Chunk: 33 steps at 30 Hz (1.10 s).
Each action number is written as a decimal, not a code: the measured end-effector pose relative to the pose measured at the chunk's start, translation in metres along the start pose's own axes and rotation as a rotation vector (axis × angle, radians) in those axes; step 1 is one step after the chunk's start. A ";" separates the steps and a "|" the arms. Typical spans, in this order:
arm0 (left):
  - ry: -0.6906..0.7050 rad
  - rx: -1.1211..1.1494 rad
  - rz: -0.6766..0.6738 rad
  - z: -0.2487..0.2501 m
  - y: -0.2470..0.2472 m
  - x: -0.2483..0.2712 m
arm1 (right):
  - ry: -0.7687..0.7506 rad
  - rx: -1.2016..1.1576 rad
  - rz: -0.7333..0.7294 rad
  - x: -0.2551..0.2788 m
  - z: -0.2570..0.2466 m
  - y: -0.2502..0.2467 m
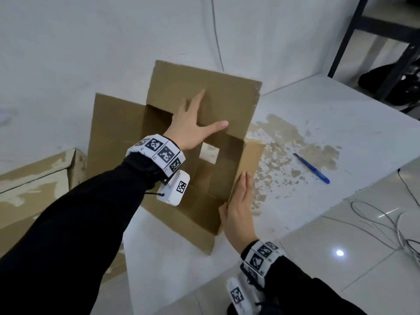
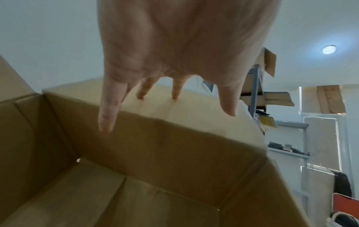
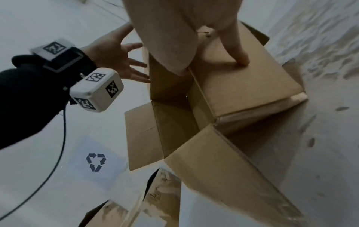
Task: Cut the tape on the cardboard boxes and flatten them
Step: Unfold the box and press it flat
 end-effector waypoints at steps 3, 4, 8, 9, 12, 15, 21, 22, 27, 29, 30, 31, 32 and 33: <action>-0.030 -0.110 -0.056 0.000 -0.005 -0.006 | -0.007 -0.048 0.024 -0.012 -0.001 0.003; -0.021 -0.143 -0.086 0.002 -0.005 -0.009 | -0.013 -0.053 0.055 -0.019 0.000 0.000; 0.007 -0.125 -0.162 0.020 -0.002 -0.014 | -0.048 -0.007 0.156 -0.048 0.006 -0.028; 0.018 -0.103 -0.174 0.026 0.000 -0.015 | -0.058 0.012 0.176 -0.052 0.009 -0.035; 0.088 -0.054 -0.158 0.041 0.009 -0.017 | -0.012 -0.072 0.222 -0.049 0.017 -0.046; 0.137 0.003 -0.117 0.048 0.016 -0.016 | -0.032 -0.100 0.235 -0.028 0.027 -0.042; 0.118 -0.077 -0.028 0.038 0.024 -0.005 | -0.108 0.135 0.110 0.010 0.029 -0.018; 0.124 -0.085 -0.040 0.035 0.024 -0.003 | -0.120 0.184 0.086 0.014 0.029 -0.016; 0.128 -0.086 -0.118 0.017 0.018 0.011 | -0.061 -0.181 0.034 0.033 0.033 -0.043; 0.128 -0.092 -0.128 0.010 0.018 0.022 | 0.069 -0.396 0.152 0.024 0.034 -0.070; 0.130 -0.095 -0.134 0.007 0.019 0.027 | 0.139 -0.468 0.220 0.013 0.034 -0.084; 0.131 -0.093 -0.141 0.003 0.021 0.033 | 0.221 -0.527 0.270 0.000 0.037 -0.099; 0.130 -0.086 -0.145 -0.001 0.021 0.038 | 0.314 -0.574 0.276 -0.016 0.042 -0.112; 0.126 -0.075 -0.147 -0.006 0.022 0.044 | 0.425 -0.616 0.221 -0.033 0.048 -0.124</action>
Point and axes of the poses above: each hand's wrist, its own x-axis away from the middle knuckle, its own y-axis out of the palm, z = x × y, the point moved 2 cm from there along -x, towards the middle knuckle, and after that the axes turned 15 degrees about -x, right-handed, at the moved point
